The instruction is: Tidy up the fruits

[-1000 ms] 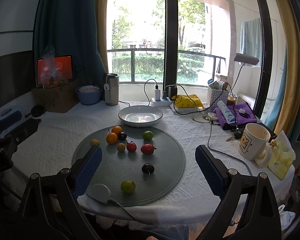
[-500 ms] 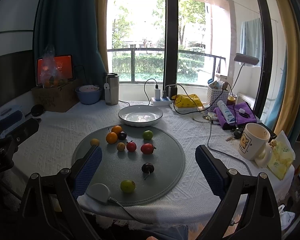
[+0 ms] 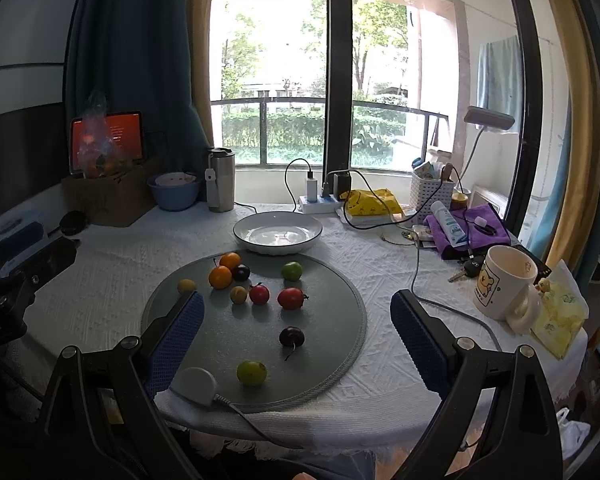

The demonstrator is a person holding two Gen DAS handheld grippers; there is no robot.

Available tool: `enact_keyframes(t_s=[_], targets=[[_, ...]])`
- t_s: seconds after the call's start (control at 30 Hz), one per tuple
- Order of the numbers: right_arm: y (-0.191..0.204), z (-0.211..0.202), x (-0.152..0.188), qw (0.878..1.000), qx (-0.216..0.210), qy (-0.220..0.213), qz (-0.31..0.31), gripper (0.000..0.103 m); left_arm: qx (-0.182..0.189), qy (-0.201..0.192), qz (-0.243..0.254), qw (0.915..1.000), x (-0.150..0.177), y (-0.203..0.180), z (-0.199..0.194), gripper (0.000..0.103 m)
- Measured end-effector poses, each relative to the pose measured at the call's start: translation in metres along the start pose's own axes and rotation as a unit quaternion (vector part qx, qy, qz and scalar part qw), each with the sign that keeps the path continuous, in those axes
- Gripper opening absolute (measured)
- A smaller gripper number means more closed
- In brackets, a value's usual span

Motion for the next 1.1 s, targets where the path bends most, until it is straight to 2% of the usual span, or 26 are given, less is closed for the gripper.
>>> enact_keyframes(t_s=[1.1], targets=[[-0.0058, 0.001, -0.0015, 1.0, 0.006, 0.002, 0.007, 0.096, 0.005, 0.004, 0.003, 1.0, -0.0019, -0.0057, 0.0044, 0.103]])
Point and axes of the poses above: each gripper's, at about its wrist camera, not at the fingertips, and z roughly the way its jaws point, y to its left, x to its underside, the point moved 1 cm from there along z, roughly the way its jaws point, and after that the axes turned 2 degrees about x, right-handed, at the moved point
